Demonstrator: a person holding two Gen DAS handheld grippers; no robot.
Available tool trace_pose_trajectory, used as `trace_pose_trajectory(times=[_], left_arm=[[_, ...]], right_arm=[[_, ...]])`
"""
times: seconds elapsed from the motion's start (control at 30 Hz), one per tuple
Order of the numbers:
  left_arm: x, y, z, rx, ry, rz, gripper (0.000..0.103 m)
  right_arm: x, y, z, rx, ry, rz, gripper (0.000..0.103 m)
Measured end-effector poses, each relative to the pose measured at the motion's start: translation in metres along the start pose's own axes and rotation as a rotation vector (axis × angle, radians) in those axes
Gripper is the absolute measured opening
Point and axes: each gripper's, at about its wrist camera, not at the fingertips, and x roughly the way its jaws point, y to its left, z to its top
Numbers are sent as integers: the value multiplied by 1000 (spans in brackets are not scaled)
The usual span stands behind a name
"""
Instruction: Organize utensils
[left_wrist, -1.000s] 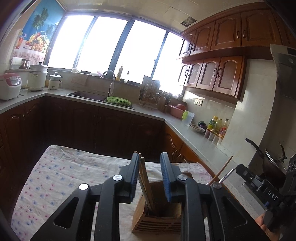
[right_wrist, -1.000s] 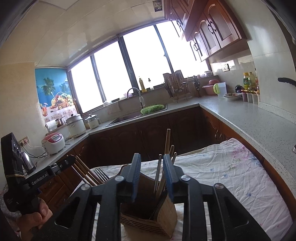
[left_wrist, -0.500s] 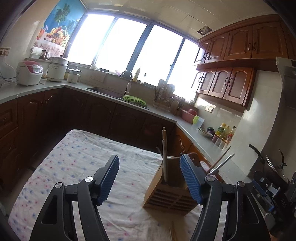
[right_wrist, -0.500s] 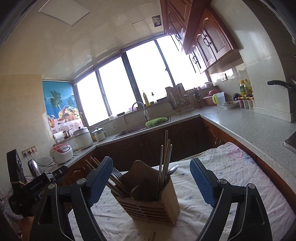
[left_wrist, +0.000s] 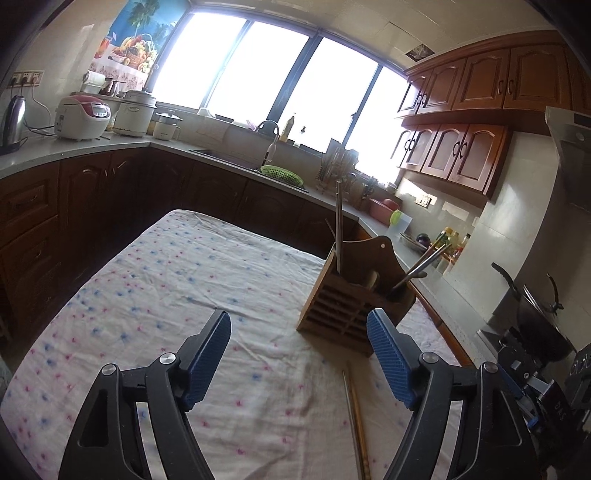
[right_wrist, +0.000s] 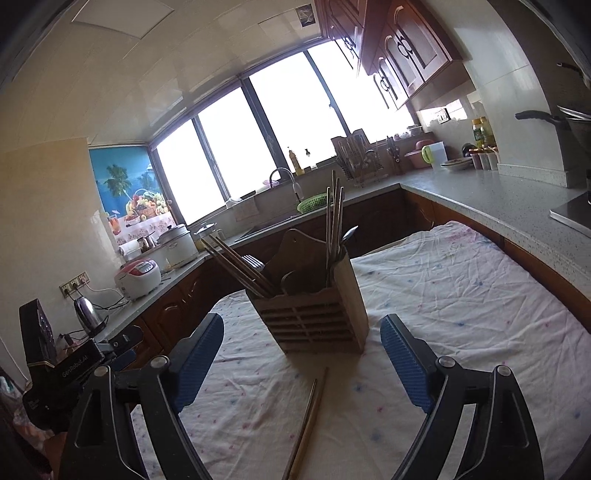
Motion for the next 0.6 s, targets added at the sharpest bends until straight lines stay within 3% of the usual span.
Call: trace_pose_trajectory(times=[0.17, 0.3, 0.43, 0.6], left_arm=[[-39, 8, -24, -5, -19, 6, 80], [-60, 6, -40, 58, -32, 31, 90], [-74, -1, -51, 124, -60, 63, 101], [-95, -15, -56, 192, -101, 73, 102]], right_arm=[[-28, -1, -29, 18, 7, 4, 92], [-42, -4, -48, 6, 11, -19, 100], [-54, -2, -54, -35, -3, -77, 103], [-76, 14, -46, -134, -79, -120, 103]])
